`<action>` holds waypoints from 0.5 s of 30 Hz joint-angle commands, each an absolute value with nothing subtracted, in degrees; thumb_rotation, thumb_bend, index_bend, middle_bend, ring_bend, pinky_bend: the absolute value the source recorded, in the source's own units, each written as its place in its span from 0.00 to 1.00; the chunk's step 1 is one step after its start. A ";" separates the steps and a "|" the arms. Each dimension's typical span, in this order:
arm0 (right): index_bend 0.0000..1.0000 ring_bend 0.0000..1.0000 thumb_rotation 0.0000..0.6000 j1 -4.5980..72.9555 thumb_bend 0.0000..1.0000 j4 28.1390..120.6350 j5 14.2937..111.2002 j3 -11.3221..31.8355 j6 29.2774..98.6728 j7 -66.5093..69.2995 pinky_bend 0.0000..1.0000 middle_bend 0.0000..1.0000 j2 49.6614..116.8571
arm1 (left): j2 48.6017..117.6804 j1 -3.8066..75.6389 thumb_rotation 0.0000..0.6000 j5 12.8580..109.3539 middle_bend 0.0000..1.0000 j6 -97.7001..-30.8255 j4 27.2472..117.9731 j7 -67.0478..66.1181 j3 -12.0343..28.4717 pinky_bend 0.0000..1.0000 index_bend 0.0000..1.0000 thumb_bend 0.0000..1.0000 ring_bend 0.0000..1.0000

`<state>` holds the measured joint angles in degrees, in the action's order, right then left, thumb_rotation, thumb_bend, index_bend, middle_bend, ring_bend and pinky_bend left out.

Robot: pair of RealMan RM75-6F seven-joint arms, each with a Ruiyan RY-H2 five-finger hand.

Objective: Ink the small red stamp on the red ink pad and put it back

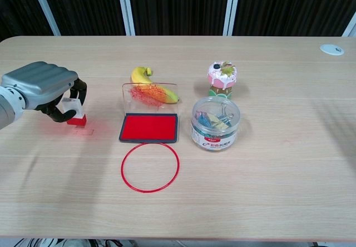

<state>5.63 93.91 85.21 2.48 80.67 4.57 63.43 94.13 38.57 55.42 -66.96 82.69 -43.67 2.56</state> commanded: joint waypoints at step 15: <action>0.00 0.00 1.00 5.63 0.12 93.86 85.19 2.49 80.66 4.57 0.18 0.00 63.45 | 96.08 37.82 1.00 56.58 0.63 -64.96 80.00 -42.58 3.05 0.58 0.61 0.46 0.50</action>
